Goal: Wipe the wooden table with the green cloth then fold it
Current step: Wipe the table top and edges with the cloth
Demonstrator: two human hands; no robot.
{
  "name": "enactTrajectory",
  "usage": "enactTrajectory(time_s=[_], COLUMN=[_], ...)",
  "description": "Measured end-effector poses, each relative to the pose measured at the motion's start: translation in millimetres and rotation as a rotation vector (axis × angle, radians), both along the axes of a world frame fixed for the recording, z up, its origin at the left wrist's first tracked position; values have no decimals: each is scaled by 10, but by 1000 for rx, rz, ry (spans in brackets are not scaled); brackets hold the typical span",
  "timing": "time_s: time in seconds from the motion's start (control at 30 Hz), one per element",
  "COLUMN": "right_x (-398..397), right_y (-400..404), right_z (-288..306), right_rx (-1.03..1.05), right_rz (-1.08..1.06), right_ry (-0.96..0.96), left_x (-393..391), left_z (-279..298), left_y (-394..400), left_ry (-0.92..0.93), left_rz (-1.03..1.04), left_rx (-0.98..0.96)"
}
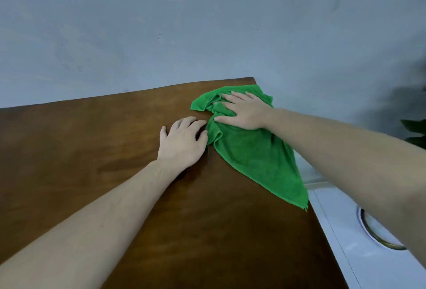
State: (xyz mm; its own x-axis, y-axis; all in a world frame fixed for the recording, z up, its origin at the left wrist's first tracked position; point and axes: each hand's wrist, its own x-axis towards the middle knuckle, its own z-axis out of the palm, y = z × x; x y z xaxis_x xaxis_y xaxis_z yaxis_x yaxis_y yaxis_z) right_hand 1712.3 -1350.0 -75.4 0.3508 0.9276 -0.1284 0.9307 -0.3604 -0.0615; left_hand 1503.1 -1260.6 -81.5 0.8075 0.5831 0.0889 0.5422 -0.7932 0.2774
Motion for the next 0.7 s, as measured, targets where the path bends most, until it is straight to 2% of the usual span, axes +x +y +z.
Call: enactTrajectory(time_s=[0.2, 0.33, 0.5, 0.7], right_x=[611, 743, 514, -218], right_y=[373, 405, 193, -338], right_z=[43, 20, -44, -44], right_rx=[5, 54, 70, 4], right_rz=[-23, -98, -215, -246], right_ry=[20, 57, 126, 43], left_x=[52, 68, 61, 24], left_z=[-70, -67, -42, -15], left_y=[38, 44, 42, 20], left_ry=[-43, -32, -30, -39], left_rz=[29, 38, 28, -17], left_rx=[25, 30, 27, 6])
